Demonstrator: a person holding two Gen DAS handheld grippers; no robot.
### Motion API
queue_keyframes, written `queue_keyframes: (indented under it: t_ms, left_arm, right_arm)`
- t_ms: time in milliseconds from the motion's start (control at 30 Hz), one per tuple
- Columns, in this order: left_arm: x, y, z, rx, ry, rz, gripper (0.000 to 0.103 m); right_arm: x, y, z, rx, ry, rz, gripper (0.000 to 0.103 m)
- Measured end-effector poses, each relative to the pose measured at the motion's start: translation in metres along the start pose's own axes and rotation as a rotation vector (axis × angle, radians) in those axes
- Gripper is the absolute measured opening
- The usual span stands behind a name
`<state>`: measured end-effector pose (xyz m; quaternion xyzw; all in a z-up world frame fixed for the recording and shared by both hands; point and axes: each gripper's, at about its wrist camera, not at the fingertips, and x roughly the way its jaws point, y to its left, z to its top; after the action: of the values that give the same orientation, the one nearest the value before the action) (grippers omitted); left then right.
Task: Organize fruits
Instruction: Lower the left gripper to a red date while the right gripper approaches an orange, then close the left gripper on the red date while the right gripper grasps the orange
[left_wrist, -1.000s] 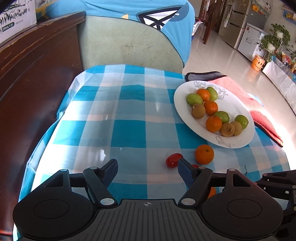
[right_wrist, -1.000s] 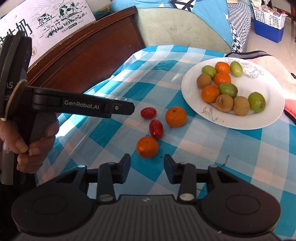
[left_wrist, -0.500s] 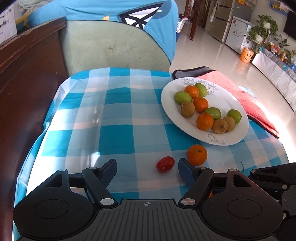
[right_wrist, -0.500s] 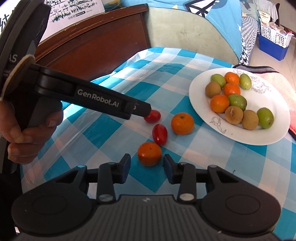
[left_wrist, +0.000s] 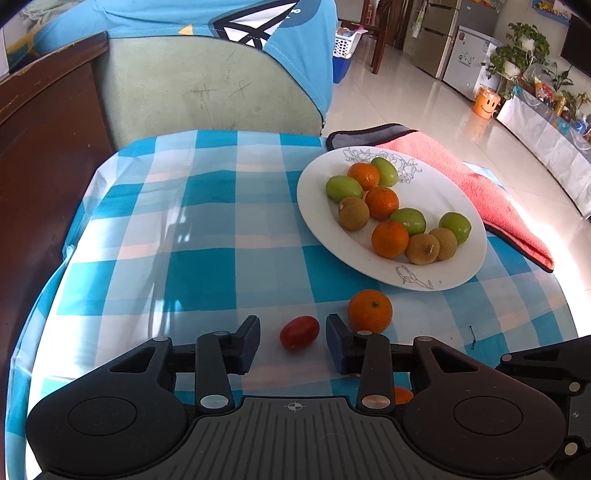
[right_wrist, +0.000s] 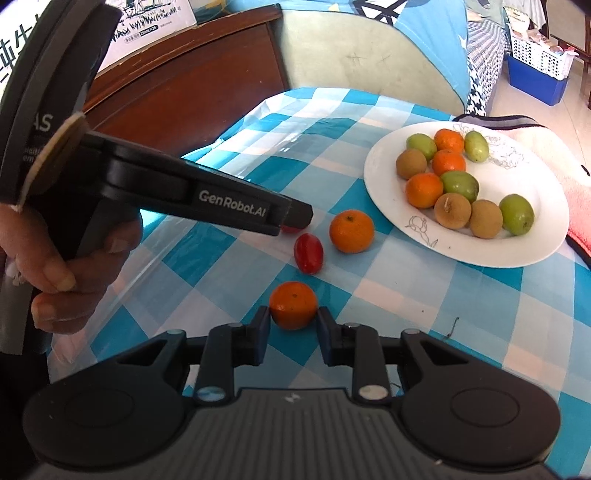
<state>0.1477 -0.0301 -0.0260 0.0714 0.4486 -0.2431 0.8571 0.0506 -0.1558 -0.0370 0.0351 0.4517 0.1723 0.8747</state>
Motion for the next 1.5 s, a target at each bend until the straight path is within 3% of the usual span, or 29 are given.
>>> queue_keyframes:
  t_ms: [133,267,1267,1400,1500]
  left_arm:
    - [0.003,-0.002,0.000,-0.005,0.005,0.005,0.035]
    - [0.009,-0.003,0.000,-0.009,0.034,0.008,0.022]
    - [-0.017,-0.004,0.011,-0.009,-0.092,0.058,0.021]
    - [-0.020,-0.004,0.013,-0.013,-0.107,0.057,0.022]
    - [-0.019,-0.004,0.013,-0.012,-0.106,0.059,0.022]
  right_arm:
    - [-0.001,-0.002,0.000,0.011,0.003,0.002,0.028]
    - [-0.001,-0.003,0.000,0.025,0.005,0.006,0.027]
    - [-0.011,-0.010,0.005,0.072,-0.028,0.010,0.025]
    - [-0.016,-0.012,0.008,0.080,-0.047,0.015,0.014]
    - [-0.014,-0.014,0.008,0.092,-0.034,0.030,0.015]
